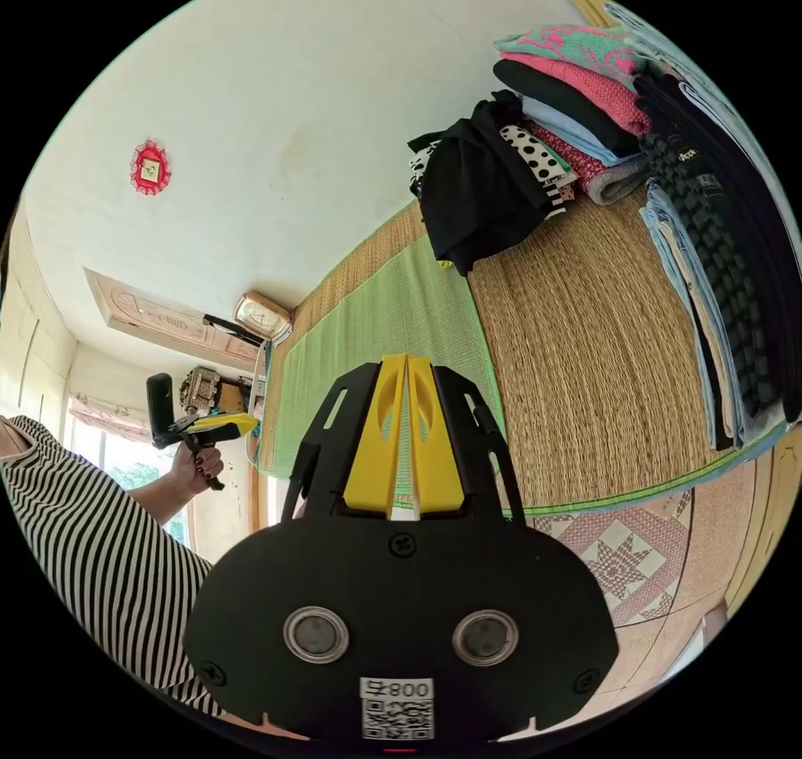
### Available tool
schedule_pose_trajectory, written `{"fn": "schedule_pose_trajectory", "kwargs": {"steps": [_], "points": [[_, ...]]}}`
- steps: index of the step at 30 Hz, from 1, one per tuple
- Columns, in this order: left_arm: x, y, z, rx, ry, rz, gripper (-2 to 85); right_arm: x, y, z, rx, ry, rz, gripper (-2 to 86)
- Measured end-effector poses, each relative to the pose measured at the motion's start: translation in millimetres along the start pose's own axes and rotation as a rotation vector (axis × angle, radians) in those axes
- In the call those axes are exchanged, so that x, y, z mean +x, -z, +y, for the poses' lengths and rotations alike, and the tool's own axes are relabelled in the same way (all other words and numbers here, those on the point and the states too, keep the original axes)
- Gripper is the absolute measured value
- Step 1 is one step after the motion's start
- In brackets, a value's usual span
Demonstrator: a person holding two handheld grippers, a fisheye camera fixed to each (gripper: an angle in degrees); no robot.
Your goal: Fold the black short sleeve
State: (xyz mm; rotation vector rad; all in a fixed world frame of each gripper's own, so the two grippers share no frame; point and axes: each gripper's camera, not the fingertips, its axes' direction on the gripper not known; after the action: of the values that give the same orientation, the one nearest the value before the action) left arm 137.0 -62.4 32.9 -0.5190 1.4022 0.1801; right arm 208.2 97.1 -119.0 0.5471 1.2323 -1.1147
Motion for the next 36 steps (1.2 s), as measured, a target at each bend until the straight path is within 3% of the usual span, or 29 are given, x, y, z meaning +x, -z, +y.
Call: {"fn": "schedule_pose_trajectory", "kwargs": {"steps": [14,22,27,36], "points": [[-104.4,21.6,-5.5,0.033,0.086,0.060,0.1,-20.3,-76.6,-168.8,0.087,0.098,0.132,7.6],[-187.4,0.8,3.5,0.005,0.178,0.144,0.0,-38.8,-149.0,-312.6,0.091,0.256,0.376,8.6],[-223.1,-2.0,-0.2,-0.007,0.178,0.174,0.0,-48.5,-189.9,-343.1,0.081,0.283,0.531,8.9],[-267.9,9.2,2.9,0.013,0.150,0.208,0.1,-52.9,-213.7,-341.0,0.102,0.266,0.485,1.9]]}}
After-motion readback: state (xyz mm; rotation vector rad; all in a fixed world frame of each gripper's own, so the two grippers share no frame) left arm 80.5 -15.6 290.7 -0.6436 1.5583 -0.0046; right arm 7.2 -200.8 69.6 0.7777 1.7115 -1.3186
